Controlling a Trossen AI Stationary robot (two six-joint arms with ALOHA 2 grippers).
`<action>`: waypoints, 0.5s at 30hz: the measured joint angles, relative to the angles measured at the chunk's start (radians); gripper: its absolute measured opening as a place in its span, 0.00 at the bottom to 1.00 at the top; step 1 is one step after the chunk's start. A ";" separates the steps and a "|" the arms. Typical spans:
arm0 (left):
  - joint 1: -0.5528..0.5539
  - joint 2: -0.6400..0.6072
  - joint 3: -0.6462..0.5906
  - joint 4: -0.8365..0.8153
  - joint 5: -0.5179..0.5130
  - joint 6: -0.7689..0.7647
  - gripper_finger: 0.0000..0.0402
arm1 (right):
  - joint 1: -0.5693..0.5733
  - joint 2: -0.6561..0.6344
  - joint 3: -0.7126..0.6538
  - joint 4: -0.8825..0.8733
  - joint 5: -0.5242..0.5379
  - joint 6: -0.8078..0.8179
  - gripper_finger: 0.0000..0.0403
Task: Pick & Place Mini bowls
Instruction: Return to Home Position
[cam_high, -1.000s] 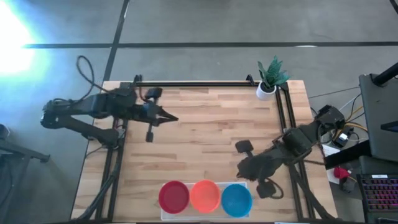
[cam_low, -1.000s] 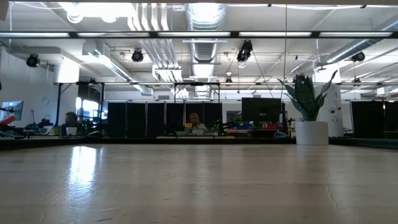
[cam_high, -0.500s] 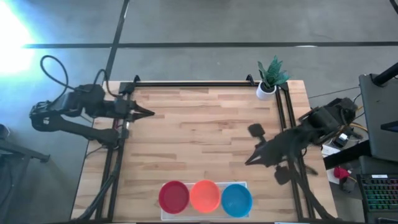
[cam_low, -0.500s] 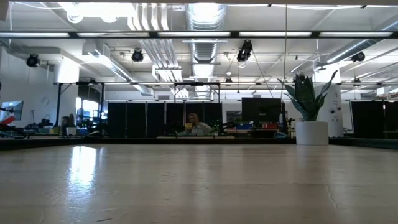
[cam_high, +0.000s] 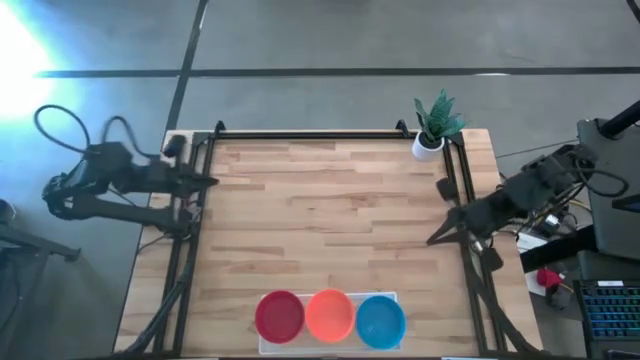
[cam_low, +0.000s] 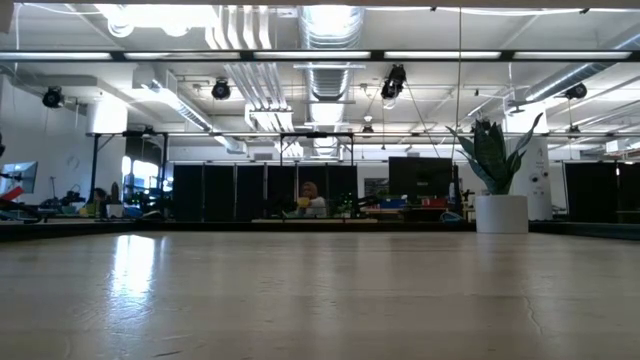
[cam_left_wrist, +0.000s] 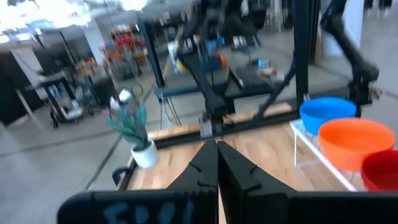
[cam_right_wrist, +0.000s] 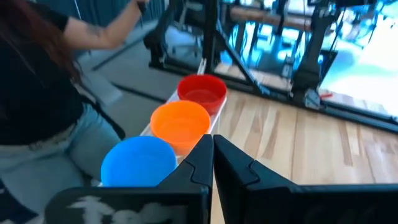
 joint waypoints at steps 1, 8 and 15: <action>0.000 -0.018 -0.010 0.001 0.000 -0.002 0.00 | 0.000 -0.029 -0.026 0.017 0.000 -0.004 0.02; 0.000 -0.144 -0.066 -0.004 -0.003 -0.027 0.00 | 0.000 -0.213 -0.174 0.059 0.091 -0.010 0.02; 0.000 -0.274 -0.117 0.001 -0.003 -0.067 0.00 | 0.000 -0.362 -0.290 0.105 0.104 -0.012 0.02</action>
